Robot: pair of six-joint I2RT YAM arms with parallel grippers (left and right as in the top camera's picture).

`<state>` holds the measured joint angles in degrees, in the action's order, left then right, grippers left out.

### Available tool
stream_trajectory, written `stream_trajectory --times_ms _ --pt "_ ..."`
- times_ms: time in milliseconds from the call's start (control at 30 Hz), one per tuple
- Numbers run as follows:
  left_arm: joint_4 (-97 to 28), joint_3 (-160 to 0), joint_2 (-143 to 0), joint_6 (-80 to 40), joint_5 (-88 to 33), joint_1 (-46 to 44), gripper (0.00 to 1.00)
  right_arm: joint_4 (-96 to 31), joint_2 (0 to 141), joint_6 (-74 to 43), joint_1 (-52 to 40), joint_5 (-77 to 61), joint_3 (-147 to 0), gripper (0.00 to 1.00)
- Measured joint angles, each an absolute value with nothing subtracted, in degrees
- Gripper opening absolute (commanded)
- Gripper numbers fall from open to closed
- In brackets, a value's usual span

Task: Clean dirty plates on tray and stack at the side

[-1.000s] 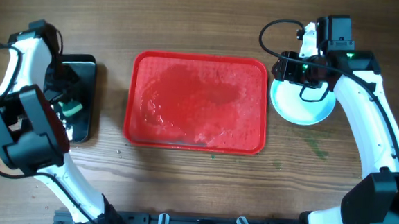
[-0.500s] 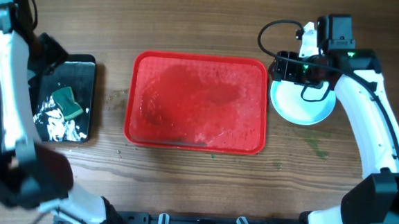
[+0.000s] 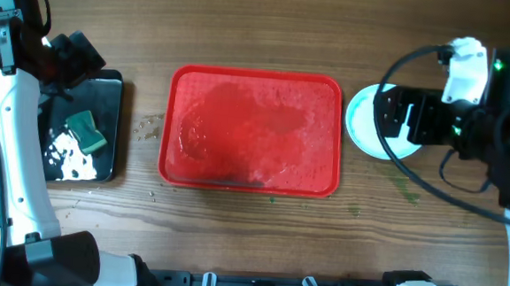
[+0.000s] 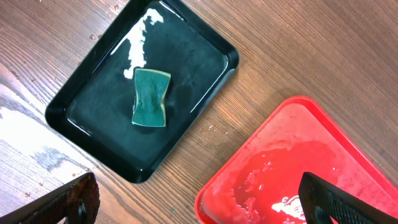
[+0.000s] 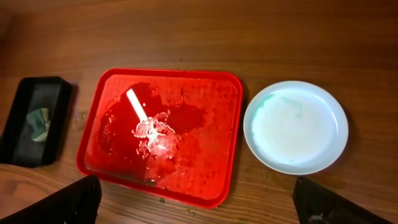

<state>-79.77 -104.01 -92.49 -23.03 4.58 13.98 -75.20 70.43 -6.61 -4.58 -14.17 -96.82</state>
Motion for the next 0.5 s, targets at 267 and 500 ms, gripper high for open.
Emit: stream_trajectory --times_ms 267,500 --pt "-79.8 -104.0 -92.5 -23.0 4.6 14.0 1.00 -69.5 70.4 -5.0 -4.6 -11.5 -95.6 1.00" --pt "-79.8 -104.0 -92.5 -23.0 4.4 14.0 1.00 -24.6 50.9 3.3 -4.6 -12.4 -63.0 1.00"
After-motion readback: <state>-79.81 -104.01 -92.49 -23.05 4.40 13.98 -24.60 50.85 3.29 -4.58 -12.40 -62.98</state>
